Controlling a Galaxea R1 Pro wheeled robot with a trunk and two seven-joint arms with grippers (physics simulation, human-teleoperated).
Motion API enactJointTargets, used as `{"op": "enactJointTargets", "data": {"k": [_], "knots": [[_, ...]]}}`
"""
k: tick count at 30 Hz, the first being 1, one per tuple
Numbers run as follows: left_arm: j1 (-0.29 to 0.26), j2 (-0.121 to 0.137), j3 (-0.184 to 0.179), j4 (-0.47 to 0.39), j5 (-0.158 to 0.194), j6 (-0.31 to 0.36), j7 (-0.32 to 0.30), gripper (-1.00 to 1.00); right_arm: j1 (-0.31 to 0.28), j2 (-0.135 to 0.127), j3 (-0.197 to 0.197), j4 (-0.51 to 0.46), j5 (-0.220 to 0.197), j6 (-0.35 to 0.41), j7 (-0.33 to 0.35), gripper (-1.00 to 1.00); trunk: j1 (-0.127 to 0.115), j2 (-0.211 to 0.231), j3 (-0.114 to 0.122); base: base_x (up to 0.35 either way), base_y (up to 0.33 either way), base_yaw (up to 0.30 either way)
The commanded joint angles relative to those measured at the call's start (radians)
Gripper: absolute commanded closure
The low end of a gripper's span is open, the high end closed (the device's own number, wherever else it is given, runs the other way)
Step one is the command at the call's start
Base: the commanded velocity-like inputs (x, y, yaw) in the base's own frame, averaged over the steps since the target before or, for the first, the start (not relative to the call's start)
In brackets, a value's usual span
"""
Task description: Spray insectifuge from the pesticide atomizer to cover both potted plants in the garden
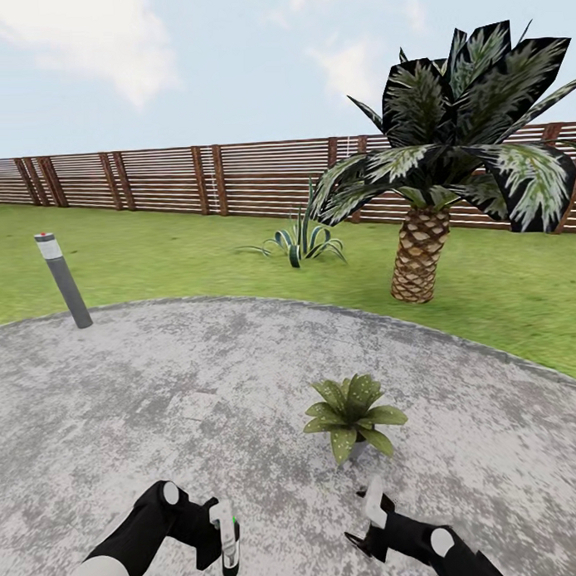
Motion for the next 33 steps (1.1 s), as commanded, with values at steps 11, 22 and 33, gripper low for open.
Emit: {"op": "enactJointTargets", "data": {"k": [11, 22, 33], "knots": [[0.0, -0.014, 0.003, -0.001, -0.061, -0.003, 0.0, 1.0, -0.002, 0.1, 0.016, -0.027, 0.009, -0.005, 0.011, 1.0, 0.0, 0.0, -0.001, 0.0, 0.0, 0.0], [0.0, -0.047, 0.006, -0.013, -0.059, -0.005, 0.009, 1.0, -0.004, 0.168, 0.057, -0.045, 0.01, -0.005, 0.051, 1.0, 0.0, 0.0, -0.001, 0.0, 0.0, 0.0], [0.0, -0.054, 0.01, -0.008, -0.055, -0.005, 0.013, 1.0, -0.004, 0.199, 0.115, -0.052, 0.008, -0.003, 0.05, 1.0, 0.0, 0.0, -0.001, 0.0, 0.0, 0.0]]}}
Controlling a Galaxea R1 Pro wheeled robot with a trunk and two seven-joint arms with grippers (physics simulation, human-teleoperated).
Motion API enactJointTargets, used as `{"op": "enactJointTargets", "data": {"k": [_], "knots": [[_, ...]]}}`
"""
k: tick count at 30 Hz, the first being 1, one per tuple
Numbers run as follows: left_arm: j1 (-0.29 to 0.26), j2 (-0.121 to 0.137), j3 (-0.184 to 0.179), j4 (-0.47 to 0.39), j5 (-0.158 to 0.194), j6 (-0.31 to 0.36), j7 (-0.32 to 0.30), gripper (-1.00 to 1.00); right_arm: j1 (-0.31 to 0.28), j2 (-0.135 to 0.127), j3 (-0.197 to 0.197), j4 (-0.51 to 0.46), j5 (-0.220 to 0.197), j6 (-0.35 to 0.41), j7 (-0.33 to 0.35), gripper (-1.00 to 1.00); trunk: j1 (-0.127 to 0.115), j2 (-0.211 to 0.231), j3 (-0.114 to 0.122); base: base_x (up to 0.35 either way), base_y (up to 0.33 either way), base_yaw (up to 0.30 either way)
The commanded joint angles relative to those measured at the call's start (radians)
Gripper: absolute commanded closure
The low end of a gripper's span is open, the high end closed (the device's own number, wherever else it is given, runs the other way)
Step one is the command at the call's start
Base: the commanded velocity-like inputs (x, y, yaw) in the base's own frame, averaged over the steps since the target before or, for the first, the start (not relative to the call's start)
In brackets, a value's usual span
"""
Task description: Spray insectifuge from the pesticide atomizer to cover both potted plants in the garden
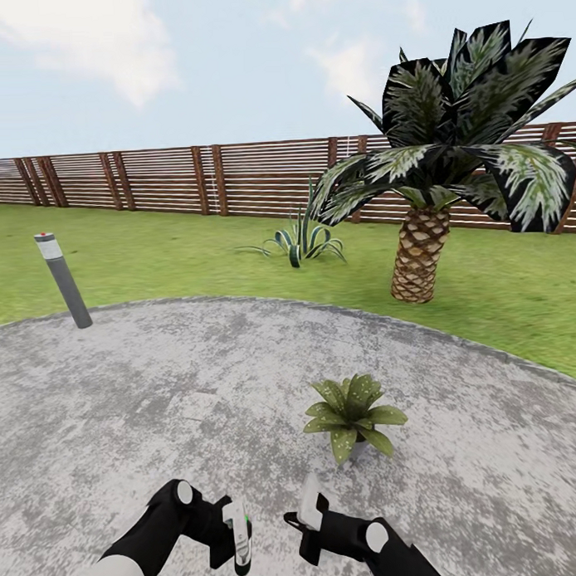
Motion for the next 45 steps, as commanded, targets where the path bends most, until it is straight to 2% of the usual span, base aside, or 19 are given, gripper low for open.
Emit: {"op": "enactJointTargets", "data": {"k": [1, 8, 11, 14, 20, 27, 33, 39, 45], "knots": [[0.0, 0.0, 0.0, 0.0, -0.004, -0.002, -0.003, 1.0, 0.0, 0.004, -0.002, -0.001, 0.01, -0.006, -0.001, 1.0, 0.0, 0.0, -0.001, 0.0, 0.0, 0.0], [0.0, -0.007, 0.002, 0.003, 0.001, -0.004, 0.001, 1.0, -0.001, 0.011, -0.001, -0.001, 0.01, -0.006, 0.0, 1.0, 0.0, 0.0, -0.001, 0.0, 0.0, 0.0], [0.001, -0.02, 0.002, 0.004, 0.002, -0.053, 0.004, 1.0, -0.001, 0.011, -0.001, -0.002, 0.01, -0.007, 0.0, 1.0, 0.0, 0.0, -0.001, 0.0, 0.0, 0.0], [0.001, -0.031, 0.004, 0.006, 0.005, -0.074, 0.004, 1.0, -0.001, 0.011, -0.001, -0.002, 0.01, -0.007, 0.0, 1.0, 0.0, 0.0, -0.001, 0.0, 0.0, 0.0], [0.002, -0.046, 0.008, 0.01, 0.007, -0.079, 0.015, 1.0, -0.002, 0.011, -0.001, -0.019, 0.008, -0.006, 0.0, 1.0, 0.0, 0.0, -0.001, 0.0, 0.0, 0.0], [0.001, -0.057, 0.008, 0.054, 0.003, -0.08, 0.027, 1.0, -0.002, 0.011, -0.001, -0.021, 0.008, -0.006, 0.0, 1.0, 0.0, 0.0, -0.001, 0.0, 0.0, 0.0], [0.001, -0.062, 0.006, 0.054, 0.05, -0.081, 0.028, 1.0, -0.002, 0.011, -0.001, -0.021, 0.008, -0.006, 0.0, 1.0, 0.0, 0.0, -0.001, 0.0, 0.0, 0.0], [0.001, -0.062, 0.008, 0.054, 0.058, -0.082, 0.064, 1.0, -0.002, 0.011, -0.001, -0.021, 0.008, -0.006, 0.0, 1.0, 0.0, 0.0, -0.001, 0.0, 0.0, 0.0], [0.001, -0.074, 0.007, 0.043, 0.06, -0.088, 0.067, 1.0, -0.002, 0.011, 0.0, -0.021, 0.008, -0.006, 0.0, 1.0, 0.0, 0.0, -0.001, 0.0, 0.0, 0.0]]}}
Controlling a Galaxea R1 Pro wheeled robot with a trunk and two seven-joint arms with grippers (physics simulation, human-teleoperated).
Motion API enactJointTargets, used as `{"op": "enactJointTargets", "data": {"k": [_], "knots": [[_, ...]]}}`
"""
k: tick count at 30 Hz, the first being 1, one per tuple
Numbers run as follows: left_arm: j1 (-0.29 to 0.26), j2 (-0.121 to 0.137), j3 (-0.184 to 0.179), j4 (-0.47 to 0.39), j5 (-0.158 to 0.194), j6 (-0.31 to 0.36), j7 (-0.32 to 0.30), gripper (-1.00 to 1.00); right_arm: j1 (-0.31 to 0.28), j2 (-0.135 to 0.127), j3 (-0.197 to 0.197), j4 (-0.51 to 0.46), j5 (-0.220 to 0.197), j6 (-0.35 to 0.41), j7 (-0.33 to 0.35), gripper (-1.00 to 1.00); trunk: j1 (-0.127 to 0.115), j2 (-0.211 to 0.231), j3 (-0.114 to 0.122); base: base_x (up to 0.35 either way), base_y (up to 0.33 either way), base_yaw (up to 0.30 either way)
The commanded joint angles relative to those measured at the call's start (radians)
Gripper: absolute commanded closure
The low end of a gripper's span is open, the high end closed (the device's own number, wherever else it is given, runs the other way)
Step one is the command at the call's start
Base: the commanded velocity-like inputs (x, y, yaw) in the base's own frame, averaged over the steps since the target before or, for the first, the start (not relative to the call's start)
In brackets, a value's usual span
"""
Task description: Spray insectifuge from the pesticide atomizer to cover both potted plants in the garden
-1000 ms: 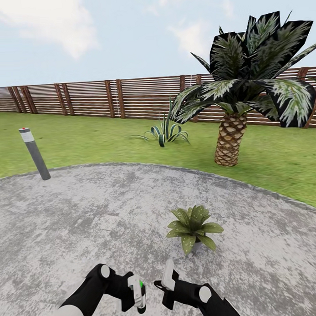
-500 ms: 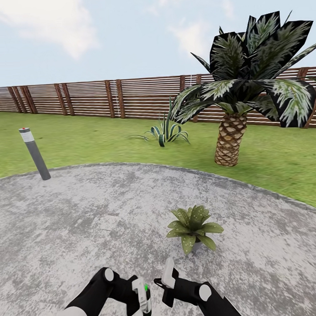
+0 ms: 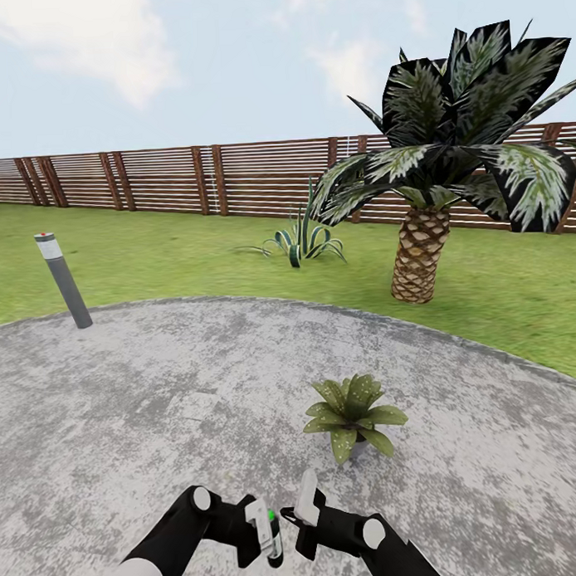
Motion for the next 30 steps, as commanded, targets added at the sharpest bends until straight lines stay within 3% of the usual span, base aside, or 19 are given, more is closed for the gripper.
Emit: {"op": "enactJointTargets", "data": {"k": [1, 30], "knots": [[0.0, -0.003, 0.001, -0.002, -0.01, -0.01, -0.001, 1.0, 0.0, 0.0, -0.002, 0.0, 0.01, -0.006, -0.001, 1.0, 0.0, 0.0, -0.001, 0.0, 0.0, 0.0], [-0.001, -0.014, 0.002, -0.002, -0.009, -0.013, -0.001, 1.0, -0.001, 0.0, -0.002, -0.001, 0.01, -0.006, -0.001, 1.0, 0.0, 0.0, -0.001, 0.0, 0.0, 0.0]]}}
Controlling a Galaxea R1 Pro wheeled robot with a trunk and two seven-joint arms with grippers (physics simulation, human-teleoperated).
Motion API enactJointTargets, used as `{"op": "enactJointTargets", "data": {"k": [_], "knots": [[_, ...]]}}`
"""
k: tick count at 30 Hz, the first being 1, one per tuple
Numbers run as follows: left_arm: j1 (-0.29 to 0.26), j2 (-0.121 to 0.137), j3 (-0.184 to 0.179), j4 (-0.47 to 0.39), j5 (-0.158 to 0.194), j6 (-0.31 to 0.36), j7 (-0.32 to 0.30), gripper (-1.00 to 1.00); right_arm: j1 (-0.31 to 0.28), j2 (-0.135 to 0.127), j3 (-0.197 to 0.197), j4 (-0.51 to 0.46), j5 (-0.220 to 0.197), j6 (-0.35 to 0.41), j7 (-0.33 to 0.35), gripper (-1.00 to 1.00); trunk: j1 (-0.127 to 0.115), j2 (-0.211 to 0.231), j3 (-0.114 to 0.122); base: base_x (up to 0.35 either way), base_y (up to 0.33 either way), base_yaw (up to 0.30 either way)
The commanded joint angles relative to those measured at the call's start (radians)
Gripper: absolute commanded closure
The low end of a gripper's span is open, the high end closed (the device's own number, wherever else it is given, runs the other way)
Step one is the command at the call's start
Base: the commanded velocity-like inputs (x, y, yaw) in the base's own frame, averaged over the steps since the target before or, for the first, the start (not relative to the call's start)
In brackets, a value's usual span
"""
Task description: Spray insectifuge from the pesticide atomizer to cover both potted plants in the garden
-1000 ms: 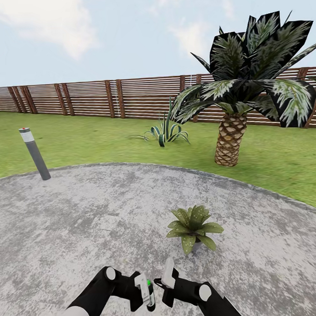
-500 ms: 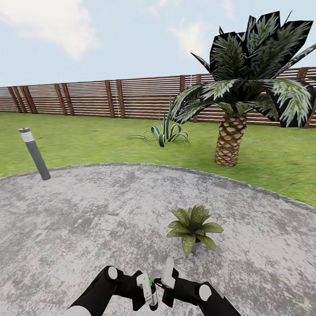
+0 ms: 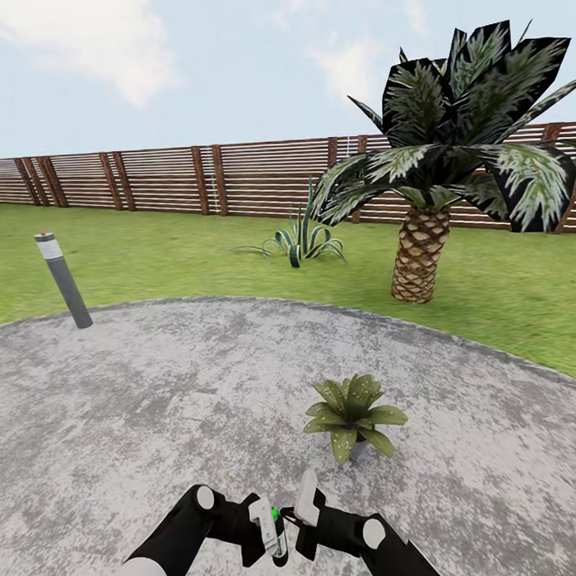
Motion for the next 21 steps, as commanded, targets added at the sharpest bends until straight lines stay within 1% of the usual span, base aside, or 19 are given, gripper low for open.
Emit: {"op": "enactJointTargets", "data": {"k": [1, 4, 6, 16, 21], "knots": [[0.0, 0.0, 0.001, -0.001, -0.01, -0.013, -0.001, 1.0, 0.0, 0.0, -0.002, -0.001, 0.01, -0.006, -0.001, 1.0, 0.0, 0.0, -0.001, 0.0, 0.0, 0.0], [-0.001, 0.0, 0.001, 0.004, -0.01, -0.046, -0.001, 1.0, 0.0, 0.0, -0.002, -0.001, 0.01, -0.006, -0.001, 1.0, 0.0, 0.0, -0.001, 0.0, 0.0, 0.0], [-0.001, 0.0, 0.001, 0.007, -0.01, -0.055, -0.001, 1.0, 0.0, 0.0, -0.002, -0.001, 0.01, -0.006, -0.001, 1.0, 0.0, 0.0, -0.001, 0.0, 0.0, 0.0], [-0.001, 0.0, 0.001, 0.009, -0.01, -0.06, -0.001, 1.0, 0.0, 0.0, -0.001, -0.001, 0.01, -0.006, -0.001, 1.0, 0.0, 0.0, -0.001, 0.0, 0.0, 0.0], [-0.001, 0.01, 0.0, 0.013, -0.011, -0.06, 0.001, 1.0, 0.0, 0.0, -0.002, -0.001, 0.01, -0.006, -0.001, 1.0, 0.0, 0.0, -0.001, 0.0, 0.0, 0.0]]}}
